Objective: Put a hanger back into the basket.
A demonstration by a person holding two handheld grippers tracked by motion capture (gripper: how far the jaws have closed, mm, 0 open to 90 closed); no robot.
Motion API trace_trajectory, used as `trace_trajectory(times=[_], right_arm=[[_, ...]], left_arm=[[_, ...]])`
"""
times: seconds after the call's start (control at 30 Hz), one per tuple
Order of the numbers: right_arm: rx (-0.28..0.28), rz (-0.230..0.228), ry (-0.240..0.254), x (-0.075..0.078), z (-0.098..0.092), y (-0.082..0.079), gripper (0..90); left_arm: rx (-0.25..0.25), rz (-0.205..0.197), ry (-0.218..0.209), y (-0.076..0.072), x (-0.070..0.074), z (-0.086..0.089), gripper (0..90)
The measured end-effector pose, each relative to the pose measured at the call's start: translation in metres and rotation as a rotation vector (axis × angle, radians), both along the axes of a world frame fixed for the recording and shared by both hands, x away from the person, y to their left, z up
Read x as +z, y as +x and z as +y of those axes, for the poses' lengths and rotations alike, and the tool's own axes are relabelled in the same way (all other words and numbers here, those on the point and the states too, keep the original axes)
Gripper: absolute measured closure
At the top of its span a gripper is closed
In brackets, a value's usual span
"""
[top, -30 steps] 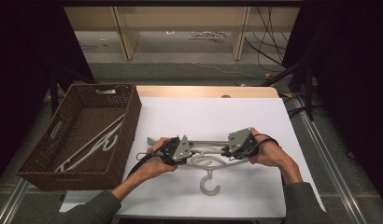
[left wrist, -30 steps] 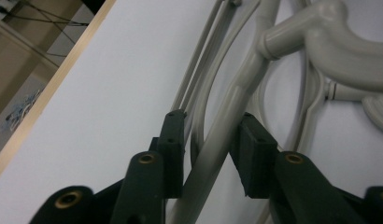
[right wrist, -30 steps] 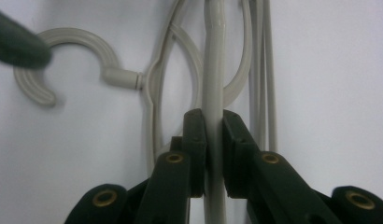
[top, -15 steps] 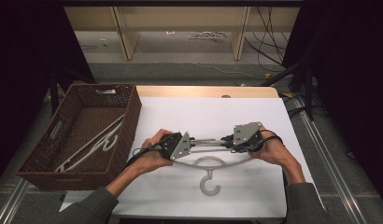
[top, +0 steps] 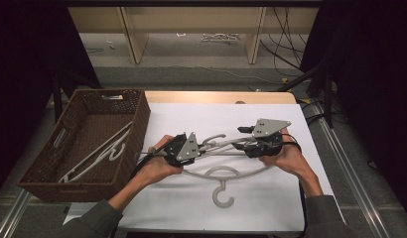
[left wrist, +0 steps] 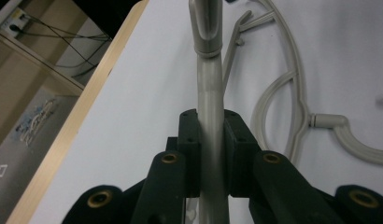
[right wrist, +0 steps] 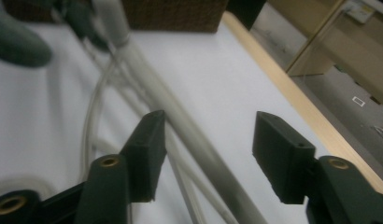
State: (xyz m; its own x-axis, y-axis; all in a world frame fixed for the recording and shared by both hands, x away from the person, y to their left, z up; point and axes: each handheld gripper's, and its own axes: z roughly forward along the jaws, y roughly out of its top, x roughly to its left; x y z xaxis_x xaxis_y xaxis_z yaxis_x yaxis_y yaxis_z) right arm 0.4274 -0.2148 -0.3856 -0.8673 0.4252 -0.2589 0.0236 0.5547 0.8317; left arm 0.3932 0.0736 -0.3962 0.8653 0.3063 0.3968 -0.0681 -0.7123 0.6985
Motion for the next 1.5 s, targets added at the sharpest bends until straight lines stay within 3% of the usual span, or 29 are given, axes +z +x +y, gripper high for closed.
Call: trace_trajectory(times=[0.1,0.2,0.5,0.9,1.0,1.17,1.5], right_arm=[[-0.022,0.016,0.057,0.005,0.001,-0.002,37.1],[-0.044,0.014,0.057,0.008,0.003,-0.006,34.4],[-0.124,0.041,0.054,0.009,0.002,-0.023,24.5],[-0.128,0.068,0.052,-0.008,-0.001,-0.044,25.1],[-0.127,0.073,0.06,-0.012,0.0,-0.049,25.3],[-0.111,0.082,0.017,-0.021,0.005,-0.056,25.5],[-0.103,0.093,0.031,-0.027,0.005,-0.064,25.5]], left_arm=[[0.031,0.03,0.004,0.001,0.001,0.003,79.4],[0.07,0.05,-0.004,0.002,0.003,0.008,79.4],[0.164,0.107,-0.095,0.004,0.019,0.034,79.4],[0.174,0.15,-0.159,-0.009,0.037,0.052,79.4],[0.177,0.146,-0.156,-0.013,0.041,0.054,79.5],[0.175,0.152,-0.169,-0.02,0.049,0.06,79.5],[0.218,0.121,-0.215,-0.034,0.073,0.086,79.5]])
